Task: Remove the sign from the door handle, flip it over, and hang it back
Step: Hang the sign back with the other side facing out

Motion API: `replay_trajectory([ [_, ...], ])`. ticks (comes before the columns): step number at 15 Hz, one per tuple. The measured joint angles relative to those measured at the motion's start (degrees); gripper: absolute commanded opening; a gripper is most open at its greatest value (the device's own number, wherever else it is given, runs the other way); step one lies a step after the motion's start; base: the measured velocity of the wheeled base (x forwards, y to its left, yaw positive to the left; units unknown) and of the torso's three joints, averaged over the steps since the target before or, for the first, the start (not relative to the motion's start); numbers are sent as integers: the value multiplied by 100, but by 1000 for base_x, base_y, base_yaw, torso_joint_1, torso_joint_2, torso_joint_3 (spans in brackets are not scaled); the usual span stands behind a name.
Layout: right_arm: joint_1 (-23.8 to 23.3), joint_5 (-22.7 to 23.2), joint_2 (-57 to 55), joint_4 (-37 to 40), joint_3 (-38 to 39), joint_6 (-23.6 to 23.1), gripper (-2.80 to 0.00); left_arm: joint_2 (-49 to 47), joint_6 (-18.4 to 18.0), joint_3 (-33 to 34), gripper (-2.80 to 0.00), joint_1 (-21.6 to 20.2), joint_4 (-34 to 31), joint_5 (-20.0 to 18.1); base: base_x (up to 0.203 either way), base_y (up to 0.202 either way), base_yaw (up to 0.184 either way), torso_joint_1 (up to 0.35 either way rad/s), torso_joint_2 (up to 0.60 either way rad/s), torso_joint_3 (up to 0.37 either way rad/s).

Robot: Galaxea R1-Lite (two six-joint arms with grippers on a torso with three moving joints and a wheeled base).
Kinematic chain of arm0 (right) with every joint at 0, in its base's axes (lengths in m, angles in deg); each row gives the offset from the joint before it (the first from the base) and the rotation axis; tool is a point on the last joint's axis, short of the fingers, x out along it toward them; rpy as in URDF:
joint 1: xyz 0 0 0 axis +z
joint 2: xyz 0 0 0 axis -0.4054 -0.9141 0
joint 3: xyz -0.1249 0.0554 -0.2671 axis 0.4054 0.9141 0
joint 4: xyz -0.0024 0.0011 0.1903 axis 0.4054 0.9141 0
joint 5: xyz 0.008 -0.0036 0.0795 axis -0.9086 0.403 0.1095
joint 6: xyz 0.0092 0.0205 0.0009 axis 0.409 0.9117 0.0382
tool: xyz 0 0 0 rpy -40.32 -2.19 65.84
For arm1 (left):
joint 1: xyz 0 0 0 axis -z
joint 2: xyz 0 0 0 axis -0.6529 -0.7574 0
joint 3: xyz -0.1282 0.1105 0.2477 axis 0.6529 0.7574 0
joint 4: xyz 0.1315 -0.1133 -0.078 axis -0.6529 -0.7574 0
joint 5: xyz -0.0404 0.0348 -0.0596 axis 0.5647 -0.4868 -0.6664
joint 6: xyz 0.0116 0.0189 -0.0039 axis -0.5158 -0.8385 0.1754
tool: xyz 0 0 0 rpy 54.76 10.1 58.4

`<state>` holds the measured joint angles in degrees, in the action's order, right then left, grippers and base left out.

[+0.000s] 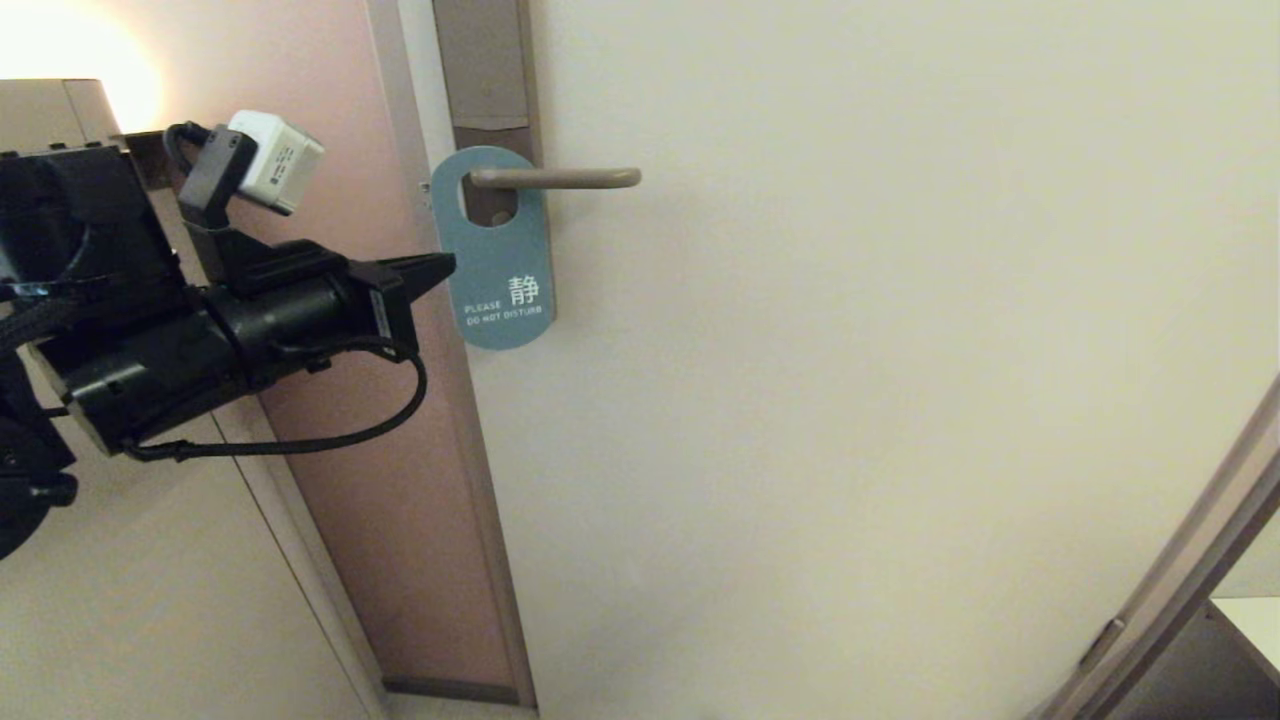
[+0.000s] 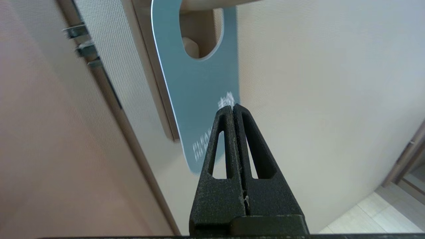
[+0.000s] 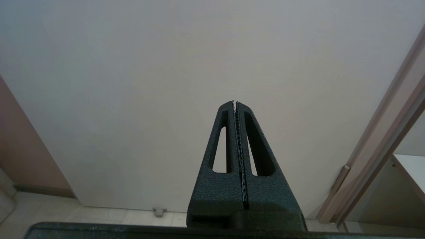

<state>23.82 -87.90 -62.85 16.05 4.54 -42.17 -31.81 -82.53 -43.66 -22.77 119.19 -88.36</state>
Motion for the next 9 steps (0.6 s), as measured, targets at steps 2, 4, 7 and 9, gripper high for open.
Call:
replay_trajectory([
  [2,0,-1,0,-2,0,2,-280,-296,-2,-288,-280,3,6,8,0,0,0,0,0,0],
  [4,-1,0,0,1,0,-1,-280,-577,-5,-545,-280,-19,99,14,0,0,0,0,0,0],
  [7,0,2,0,1,0,2,-280,-919,-17,-723,-280,-28,433,86,0,0,0,0,0,0],
  [9,-1,2,0,-2,0,-1,-280,-1031,-20,-742,-280,-35,455,112,0,0,0,0,0,0],
])
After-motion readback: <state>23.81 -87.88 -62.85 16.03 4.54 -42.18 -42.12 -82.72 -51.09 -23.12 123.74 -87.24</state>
